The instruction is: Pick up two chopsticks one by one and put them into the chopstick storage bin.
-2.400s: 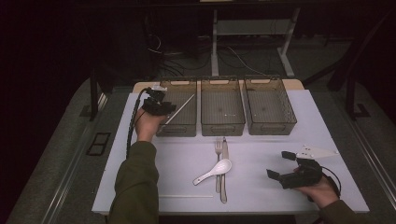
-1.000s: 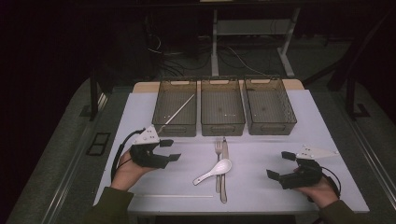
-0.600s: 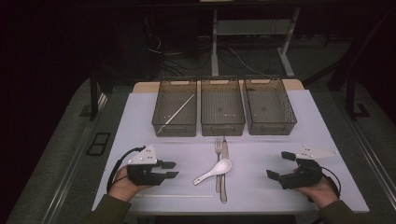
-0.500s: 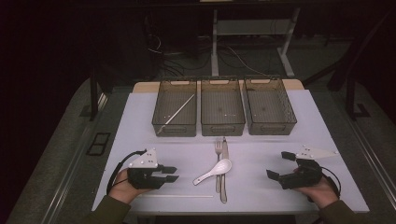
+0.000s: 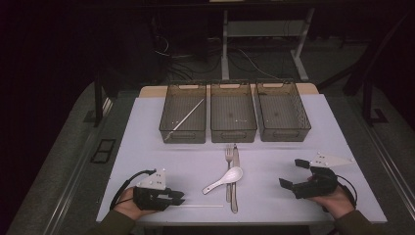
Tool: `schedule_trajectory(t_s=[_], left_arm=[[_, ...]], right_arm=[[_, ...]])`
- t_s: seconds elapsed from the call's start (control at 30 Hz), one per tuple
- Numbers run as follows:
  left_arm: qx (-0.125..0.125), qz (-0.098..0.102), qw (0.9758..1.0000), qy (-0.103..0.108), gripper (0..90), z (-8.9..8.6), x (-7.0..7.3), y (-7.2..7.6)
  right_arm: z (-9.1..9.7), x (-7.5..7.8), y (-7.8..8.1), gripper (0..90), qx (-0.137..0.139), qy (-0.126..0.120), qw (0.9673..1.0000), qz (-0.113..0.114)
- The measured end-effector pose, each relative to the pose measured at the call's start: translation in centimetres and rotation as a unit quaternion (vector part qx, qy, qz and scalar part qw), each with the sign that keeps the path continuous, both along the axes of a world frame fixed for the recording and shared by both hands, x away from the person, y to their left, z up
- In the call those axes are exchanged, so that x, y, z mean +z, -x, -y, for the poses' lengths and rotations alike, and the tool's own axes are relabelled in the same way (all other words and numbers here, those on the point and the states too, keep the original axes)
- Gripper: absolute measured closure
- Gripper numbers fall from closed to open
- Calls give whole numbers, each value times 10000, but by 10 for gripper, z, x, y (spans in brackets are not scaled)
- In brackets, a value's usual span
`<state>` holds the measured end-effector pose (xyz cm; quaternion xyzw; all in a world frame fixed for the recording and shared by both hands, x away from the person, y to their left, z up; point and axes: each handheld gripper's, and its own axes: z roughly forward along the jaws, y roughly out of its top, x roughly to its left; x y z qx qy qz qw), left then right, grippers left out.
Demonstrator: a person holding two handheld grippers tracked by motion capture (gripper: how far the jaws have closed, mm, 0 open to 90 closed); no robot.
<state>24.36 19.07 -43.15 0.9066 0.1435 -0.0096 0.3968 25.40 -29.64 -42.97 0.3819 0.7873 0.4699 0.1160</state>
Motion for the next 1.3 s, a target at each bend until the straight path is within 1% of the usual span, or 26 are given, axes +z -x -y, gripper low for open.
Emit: schedule_trajectory(t_s=[0.1, 0.17, 0.23, 0.33, 0.53, 0.63, 0.83, 0.87, 0.93, 1.1, 1.13, 1.23, 1.3], left_arm=[[-97, -24, 9999, -95, 773, 0, -3, -1], [-113, -60, 9999, -99, 788, 1, -5, -1], [-163, -46, 9997, -192, 801, 1, -6, -2], [-192, -82, 9995, -231, 819, 2, -8, -2], [-282, -44, 9991, -312, 818, 4, -10, -2], [-287, -18, 9991, -322, 811, 5, -11, -1], [-451, 112, 9984, -337, 811, 4, -12, -2], [-464, 107, 9982, -356, 812, 4, -12, -2], [-473, 58, 9981, -386, 819, 5, -11, -3], [-393, -54, 9988, -297, 829, 4, -11, -4], [-355, -36, 9989, -306, 832, 4, -10, -4], [-348, -23, 9989, -298, 831, 4, -10, -5], [-337, 41, 9989, -322, 826, 4, -10, -4]], right_arm=[[0, 0, 0, 20, 9, 9, 10000, -9], [0, 0, 0, 20, 15, 13, 10000, -6], [0, 0, 0, 20, 11, 9, 10000, -8], [0, 0, 0, 20, 20, 17, 10000, -1], [0, 0, 0, 20, 19, 16, 10000, 1], [0, 0, 0, 20, 22, 19, 10000, -4], [0, 0, 0, 20, 30, 21, 10000, -2], [0, 0, 0, 20, 31, 21, 10000, -2], [0, 0, 0, 20, 31, 18, 10000, -2], [0, 0, 0, 20, 32, 17, 10000, -5], [0, 0, 0, 20, 32, 21, 10000, -8], [0, 0, 0, 20, 30, 20, 10000, -5], [0, 0, 0, 20, 30, 20, 10000, -5]])
